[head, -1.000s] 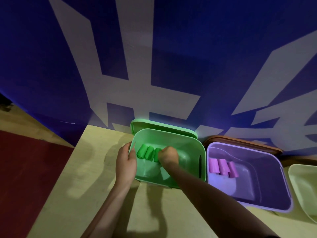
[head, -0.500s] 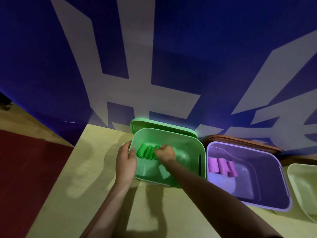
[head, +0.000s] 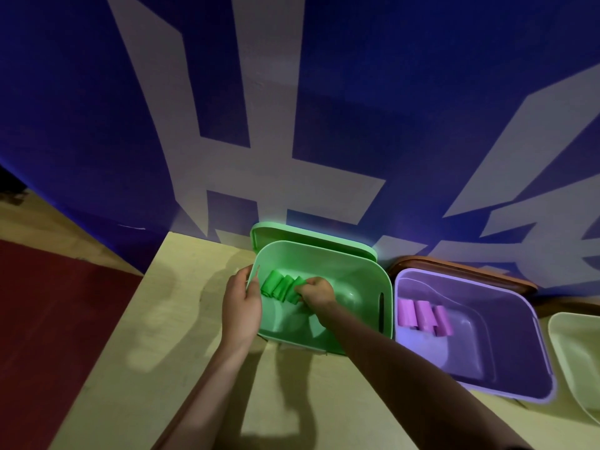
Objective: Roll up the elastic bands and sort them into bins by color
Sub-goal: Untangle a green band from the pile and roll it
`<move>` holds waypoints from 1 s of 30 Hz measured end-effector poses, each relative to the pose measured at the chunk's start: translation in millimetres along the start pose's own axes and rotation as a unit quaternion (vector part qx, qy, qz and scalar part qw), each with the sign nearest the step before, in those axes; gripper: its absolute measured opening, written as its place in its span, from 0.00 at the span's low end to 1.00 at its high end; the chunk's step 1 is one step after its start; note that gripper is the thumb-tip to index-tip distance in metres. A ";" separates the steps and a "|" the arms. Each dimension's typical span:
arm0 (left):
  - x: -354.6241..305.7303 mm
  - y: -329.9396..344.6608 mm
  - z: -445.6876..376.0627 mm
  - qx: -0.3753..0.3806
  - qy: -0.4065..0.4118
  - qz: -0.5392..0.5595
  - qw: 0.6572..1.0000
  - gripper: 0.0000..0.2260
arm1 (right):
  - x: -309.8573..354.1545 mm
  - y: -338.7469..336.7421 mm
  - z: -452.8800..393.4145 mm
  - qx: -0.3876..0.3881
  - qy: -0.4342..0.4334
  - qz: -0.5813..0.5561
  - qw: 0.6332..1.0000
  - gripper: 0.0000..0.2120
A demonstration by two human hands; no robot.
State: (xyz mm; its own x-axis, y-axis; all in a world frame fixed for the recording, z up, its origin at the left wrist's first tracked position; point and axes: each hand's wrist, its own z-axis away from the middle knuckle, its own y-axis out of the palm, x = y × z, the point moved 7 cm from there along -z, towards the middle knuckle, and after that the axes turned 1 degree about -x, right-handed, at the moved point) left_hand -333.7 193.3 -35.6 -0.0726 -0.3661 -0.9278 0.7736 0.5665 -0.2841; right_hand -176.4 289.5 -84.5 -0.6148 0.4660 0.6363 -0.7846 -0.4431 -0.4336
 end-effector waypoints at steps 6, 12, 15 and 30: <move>-0.8 -0.1 0.7 -0.001 0.002 0.003 1.000 0.14 | -1.9 -5.8 -6.8 -0.020 -0.003 0.026 0.999 0.14; 0.3 0.2 0.9 0.003 -0.002 0.001 1.000 0.16 | 3.9 -5.8 -3.9 -0.052 -0.023 0.055 0.997 0.12; -0.2 -0.3 0.6 -0.001 -0.002 0.000 1.000 0.16 | 4.9 -2.7 -0.9 -0.047 -0.015 0.031 0.998 0.11; 0.8 -0.6 1.0 0.001 -0.003 0.019 1.000 0.16 | -2.1 -15.8 3.4 -0.025 -0.004 0.020 0.999 0.16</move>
State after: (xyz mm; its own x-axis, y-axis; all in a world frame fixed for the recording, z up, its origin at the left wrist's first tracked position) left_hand -333.6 191.9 -35.9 -0.0386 -0.3486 -0.9365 0.7766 0.5793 -0.2476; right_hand -162.5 292.9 -76.8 -0.6456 0.4426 0.6223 -0.7623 -0.4228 -0.4901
